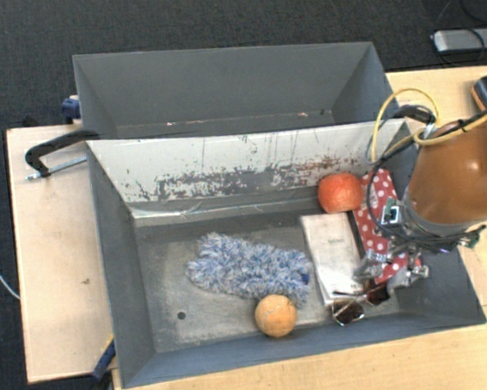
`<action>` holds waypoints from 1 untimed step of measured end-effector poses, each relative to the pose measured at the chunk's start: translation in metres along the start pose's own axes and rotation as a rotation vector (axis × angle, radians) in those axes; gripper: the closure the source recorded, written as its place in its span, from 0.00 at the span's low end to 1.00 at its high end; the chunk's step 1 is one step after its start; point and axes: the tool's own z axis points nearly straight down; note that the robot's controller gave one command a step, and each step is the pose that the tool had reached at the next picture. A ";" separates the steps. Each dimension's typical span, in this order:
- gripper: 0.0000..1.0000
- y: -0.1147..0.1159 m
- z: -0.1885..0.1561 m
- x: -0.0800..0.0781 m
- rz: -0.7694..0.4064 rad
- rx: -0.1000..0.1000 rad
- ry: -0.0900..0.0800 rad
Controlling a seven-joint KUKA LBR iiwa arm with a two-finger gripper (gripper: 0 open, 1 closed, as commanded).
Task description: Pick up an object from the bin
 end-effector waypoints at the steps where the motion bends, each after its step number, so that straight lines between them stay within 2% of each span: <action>1: 1.00 -0.006 0.003 -0.028 -0.147 -0.063 0.034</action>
Offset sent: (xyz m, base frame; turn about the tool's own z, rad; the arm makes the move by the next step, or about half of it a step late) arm 0.0113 0.0923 0.0080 -0.2856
